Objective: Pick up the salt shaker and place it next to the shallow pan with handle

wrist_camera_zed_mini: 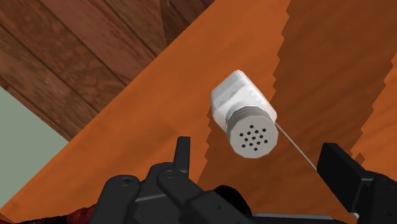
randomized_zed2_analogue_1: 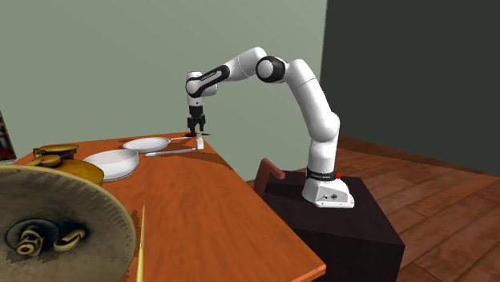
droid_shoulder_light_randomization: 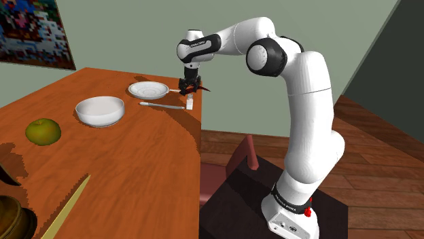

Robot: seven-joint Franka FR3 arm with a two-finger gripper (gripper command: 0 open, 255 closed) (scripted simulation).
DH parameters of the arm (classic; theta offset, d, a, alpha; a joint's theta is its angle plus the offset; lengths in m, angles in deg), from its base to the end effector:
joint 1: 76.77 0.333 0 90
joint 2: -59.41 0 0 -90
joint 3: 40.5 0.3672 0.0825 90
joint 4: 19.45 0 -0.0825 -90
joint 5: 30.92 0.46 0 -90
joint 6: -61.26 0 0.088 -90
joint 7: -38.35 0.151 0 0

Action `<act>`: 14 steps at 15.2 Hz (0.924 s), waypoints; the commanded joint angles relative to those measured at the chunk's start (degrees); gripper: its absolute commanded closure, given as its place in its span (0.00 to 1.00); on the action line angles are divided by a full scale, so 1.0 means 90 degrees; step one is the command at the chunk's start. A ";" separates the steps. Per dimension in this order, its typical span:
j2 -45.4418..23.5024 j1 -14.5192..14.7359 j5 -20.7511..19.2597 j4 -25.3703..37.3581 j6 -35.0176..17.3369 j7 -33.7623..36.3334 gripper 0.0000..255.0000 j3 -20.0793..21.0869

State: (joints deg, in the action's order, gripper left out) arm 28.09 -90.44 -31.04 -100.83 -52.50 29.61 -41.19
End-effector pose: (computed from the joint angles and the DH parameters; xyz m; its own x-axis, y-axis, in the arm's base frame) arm 0.7834 -0.1992 0.3531 0.9953 -0.0952 0.0171 -0.0954 -0.9954 0.0109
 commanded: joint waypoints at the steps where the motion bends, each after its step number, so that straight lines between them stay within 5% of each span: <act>1: 0.0000 0.0000 0.0000 0.0000 0.0000 0.0000 0.00 0.0000; 6: 0.0181 0.0003 -0.0001 0.0529 0.0710 0.0000 0.00 0.0000; 14: 0.0181 0.0003 -0.0001 0.0529 0.0710 0.0001 0.00 0.0000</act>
